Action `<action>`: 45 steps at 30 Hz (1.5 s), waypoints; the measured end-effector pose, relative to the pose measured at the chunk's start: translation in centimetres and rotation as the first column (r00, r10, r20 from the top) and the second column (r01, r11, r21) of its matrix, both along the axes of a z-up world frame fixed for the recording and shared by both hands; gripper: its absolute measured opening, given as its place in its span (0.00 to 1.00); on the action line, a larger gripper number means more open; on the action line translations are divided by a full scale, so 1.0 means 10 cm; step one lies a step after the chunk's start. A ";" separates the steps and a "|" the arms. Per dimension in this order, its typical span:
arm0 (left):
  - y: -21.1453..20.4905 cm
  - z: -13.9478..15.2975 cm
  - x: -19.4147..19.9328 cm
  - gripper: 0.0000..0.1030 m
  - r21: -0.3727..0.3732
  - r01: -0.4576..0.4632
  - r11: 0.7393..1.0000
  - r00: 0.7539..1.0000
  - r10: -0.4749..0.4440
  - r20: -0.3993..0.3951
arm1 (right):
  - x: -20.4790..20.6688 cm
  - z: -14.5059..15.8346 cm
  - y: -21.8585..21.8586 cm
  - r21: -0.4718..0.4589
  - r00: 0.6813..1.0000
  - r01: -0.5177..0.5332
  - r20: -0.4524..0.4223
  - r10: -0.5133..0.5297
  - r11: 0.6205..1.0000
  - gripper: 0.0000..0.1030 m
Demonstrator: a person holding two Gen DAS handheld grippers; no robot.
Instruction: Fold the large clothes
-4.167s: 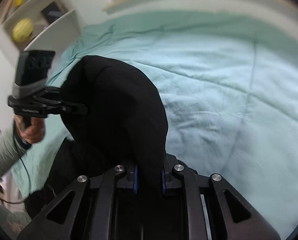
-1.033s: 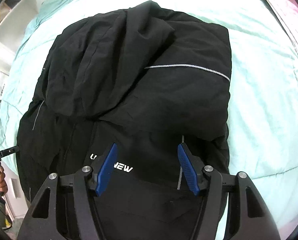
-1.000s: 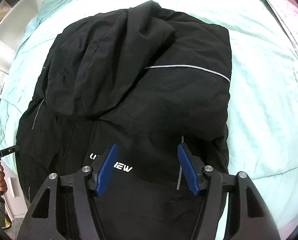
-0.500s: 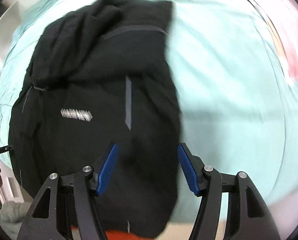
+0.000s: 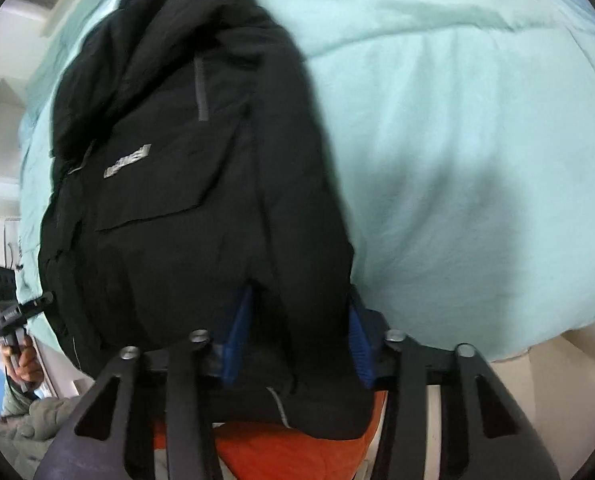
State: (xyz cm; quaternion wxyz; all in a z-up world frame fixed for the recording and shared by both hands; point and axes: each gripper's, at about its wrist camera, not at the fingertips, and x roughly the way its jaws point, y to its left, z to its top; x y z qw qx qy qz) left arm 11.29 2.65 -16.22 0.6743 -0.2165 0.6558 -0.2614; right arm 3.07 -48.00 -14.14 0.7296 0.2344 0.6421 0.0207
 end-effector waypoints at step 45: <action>0.60 0.81 1.91 0.18 -0.462 -0.376 0.803 0.903 0.429 0.011 | 2.03 1.55 -0.36 0.232 0.895 0.069 0.415 -0.163 0.970 0.19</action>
